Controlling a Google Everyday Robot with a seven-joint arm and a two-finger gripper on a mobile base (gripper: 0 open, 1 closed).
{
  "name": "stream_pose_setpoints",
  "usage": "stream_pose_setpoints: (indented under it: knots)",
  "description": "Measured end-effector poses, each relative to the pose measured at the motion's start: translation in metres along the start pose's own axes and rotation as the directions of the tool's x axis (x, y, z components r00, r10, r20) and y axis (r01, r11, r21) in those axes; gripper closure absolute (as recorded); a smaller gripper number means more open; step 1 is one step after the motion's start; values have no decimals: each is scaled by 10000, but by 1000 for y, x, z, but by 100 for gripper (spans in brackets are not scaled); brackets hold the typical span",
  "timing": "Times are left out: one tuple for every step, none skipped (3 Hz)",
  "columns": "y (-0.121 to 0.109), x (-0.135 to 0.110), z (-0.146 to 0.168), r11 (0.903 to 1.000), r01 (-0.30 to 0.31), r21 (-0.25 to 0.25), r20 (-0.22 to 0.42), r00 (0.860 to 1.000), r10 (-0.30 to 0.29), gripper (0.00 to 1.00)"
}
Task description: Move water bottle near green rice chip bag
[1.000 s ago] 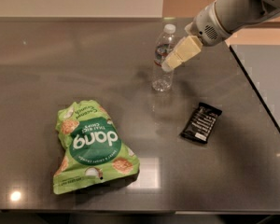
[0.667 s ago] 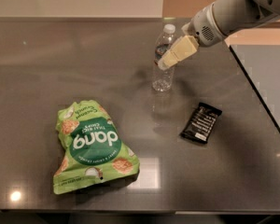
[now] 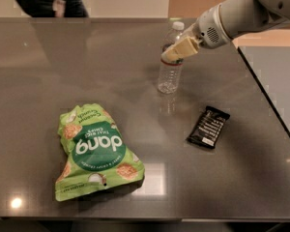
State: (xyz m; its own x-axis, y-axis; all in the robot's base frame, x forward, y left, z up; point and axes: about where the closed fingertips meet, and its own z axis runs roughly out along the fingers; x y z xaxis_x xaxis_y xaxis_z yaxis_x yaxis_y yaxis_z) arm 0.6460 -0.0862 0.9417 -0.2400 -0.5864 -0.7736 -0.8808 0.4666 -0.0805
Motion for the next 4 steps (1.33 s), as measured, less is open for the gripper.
stream_pose_setpoints:
  knots:
    - [7,-5,-4,9998,-23,-182,194,9998,27,64]
    - [28,-14,-19,9986,105,-509,547,9985,-77,87]
    - [55,-19,-39,9965,221,-810,905,9958,-147,100]
    - [81,-19,-53,9954,359,-885,1113,9935,-260,100]
